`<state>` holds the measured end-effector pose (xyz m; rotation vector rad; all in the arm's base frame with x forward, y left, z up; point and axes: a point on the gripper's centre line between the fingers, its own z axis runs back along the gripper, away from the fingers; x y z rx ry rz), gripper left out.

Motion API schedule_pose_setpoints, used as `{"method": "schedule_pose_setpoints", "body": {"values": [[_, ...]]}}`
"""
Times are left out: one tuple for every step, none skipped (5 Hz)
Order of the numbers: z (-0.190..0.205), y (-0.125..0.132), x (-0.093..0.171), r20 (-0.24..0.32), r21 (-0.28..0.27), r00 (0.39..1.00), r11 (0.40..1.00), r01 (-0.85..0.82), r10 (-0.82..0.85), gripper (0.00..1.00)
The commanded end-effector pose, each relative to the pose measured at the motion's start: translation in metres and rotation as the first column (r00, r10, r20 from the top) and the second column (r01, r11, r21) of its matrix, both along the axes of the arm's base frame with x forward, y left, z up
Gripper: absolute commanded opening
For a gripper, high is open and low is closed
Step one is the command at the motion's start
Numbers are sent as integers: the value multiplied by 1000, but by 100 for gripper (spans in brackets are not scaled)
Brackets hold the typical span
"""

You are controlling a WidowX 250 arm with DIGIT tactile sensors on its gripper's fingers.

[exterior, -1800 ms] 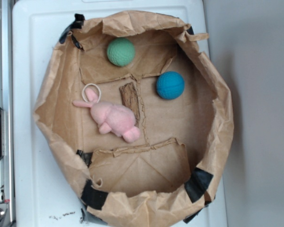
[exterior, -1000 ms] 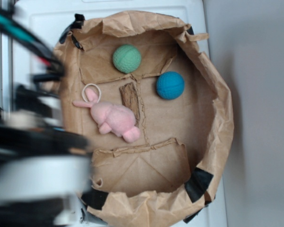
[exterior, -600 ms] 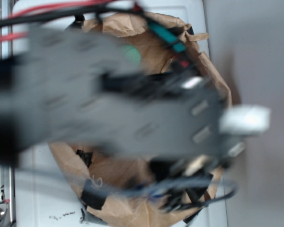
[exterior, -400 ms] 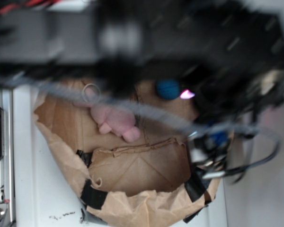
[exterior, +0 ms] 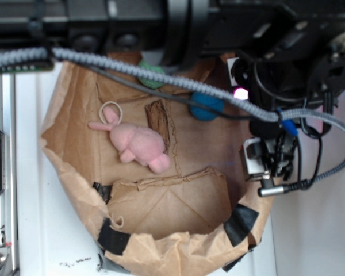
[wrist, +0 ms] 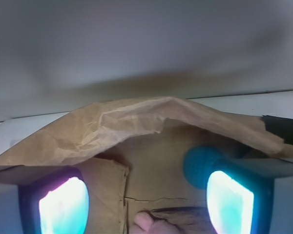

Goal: Grab the blue ball.

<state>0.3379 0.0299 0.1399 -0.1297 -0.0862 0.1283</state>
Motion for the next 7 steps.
{"method": "schedule_pose_setpoints", "body": {"values": [[20,2,7,68,10,998,1000,1,-1,100],[11,0,-15,118,21,992,999,33,-35,100],[10,14,-34,119,7,991,998,65,-66,100],[0,27,-43,119,20,989,996,84,-85,100],[-28,29,-32,119,56,990,996,69,-75,100],[-47,30,-19,129,70,990,997,45,-54,100],[-58,23,-15,152,81,988,996,26,-38,100]]}}
